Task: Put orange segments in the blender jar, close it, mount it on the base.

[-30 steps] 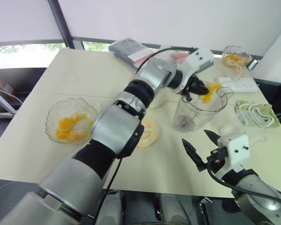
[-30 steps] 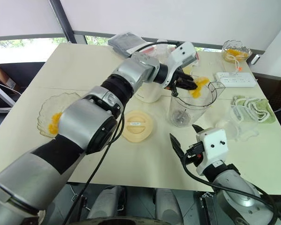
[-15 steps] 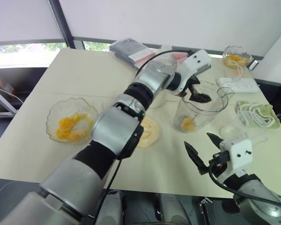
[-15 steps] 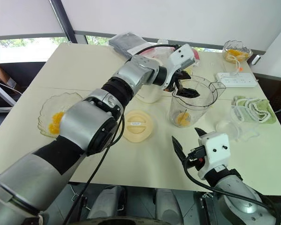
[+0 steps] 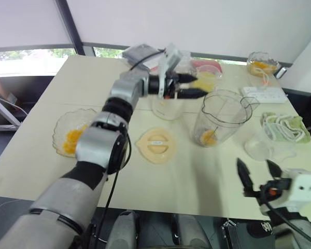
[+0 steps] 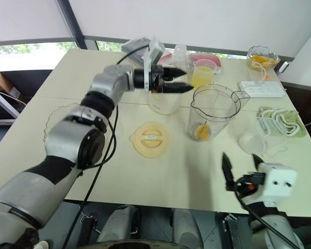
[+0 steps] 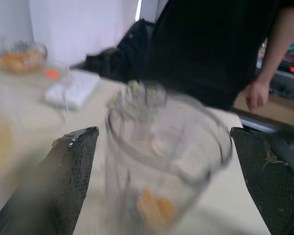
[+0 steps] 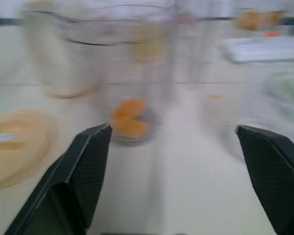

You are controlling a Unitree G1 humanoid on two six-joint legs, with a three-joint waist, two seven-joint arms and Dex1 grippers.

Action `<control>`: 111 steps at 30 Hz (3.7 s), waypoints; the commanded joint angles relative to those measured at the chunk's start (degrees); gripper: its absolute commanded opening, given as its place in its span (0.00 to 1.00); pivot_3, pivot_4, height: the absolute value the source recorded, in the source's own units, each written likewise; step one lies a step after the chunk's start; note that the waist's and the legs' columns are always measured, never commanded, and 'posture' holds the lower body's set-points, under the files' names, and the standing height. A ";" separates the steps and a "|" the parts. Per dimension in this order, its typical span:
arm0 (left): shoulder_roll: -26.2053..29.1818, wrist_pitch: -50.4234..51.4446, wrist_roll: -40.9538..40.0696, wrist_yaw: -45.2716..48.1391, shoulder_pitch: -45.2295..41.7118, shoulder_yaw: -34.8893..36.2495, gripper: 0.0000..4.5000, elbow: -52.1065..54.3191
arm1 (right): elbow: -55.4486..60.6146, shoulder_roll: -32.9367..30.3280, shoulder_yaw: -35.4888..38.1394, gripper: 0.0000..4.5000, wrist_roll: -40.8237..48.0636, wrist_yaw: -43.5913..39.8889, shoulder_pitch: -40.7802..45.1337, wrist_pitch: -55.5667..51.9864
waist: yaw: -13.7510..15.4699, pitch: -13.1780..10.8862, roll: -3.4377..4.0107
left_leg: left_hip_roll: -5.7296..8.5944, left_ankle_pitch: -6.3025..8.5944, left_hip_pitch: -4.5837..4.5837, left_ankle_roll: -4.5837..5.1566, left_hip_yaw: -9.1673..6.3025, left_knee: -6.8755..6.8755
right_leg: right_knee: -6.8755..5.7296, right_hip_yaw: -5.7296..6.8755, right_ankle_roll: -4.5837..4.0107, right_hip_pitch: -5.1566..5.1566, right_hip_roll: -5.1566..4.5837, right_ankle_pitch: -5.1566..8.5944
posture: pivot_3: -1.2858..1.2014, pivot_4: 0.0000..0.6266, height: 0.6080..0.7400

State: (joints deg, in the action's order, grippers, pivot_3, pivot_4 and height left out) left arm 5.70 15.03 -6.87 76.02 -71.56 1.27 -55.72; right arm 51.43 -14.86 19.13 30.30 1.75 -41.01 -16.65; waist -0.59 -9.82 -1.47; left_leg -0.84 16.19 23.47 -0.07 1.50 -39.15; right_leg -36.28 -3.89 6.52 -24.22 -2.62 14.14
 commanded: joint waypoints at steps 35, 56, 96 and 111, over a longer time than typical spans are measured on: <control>16.00 12.17 -10.45 2.22 32.59 -13.56 1.00 48.31 | -41.45 0.30 13.46 0.94 -8.06 1.74 31.56 4.21 | -0.49 0.50 0.84 | 0.02 0.03 -0.24 0.07 0.06 -0.01 | -0.16 -0.12 -0.13 0.12 0.07 0.05 | 0.52 0.24 1.00; 17.16 12.35 -10.87 -1.41 33.50 -14.45 1.00 50.43 | -48.78 -0.46 14.27 0.94 -10.33 2.41 36.49 6.51 | -0.57 0.52 0.89 | 0.02 0.03 -0.25 0.07 0.06 0.00 | -0.16 -0.12 -0.10 0.12 0.07 0.04 | 0.52 0.24 1.00; 18.92 9.19 -9.69 -3.89 34.54 -16.57 1.00 51.46 | -63.89 -6.72 16.67 0.82 -13.50 5.21 45.70 13.53 | -0.62 0.50 0.91 | 0.03 0.03 -0.24 0.08 0.09 0.01 | -0.12 -0.16 -0.14 0.12 0.07 0.06 | 0.52 0.24 1.00; 18.60 8.34 -9.01 -4.18 34.54 -16.66 1.00 51.03 | -59.97 -6.20 16.61 0.09 -13.15 5.99 45.76 12.53 | -0.54 0.49 0.93 | 0.03 0.03 -0.22 0.08 0.09 0.01 | -0.07 -0.17 -0.13 0.12 0.06 0.06 | 0.52 0.24 1.00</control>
State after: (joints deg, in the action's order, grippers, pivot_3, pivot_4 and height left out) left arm 24.35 24.33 -15.59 72.01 -36.67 -15.13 -6.01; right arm -12.01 -20.35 34.27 17.09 6.98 4.91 -4.55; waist -1.13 -9.33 -0.55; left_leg -0.82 16.22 23.26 0.01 1.58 -39.14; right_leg -36.34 -4.06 6.39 -24.09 -2.56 14.20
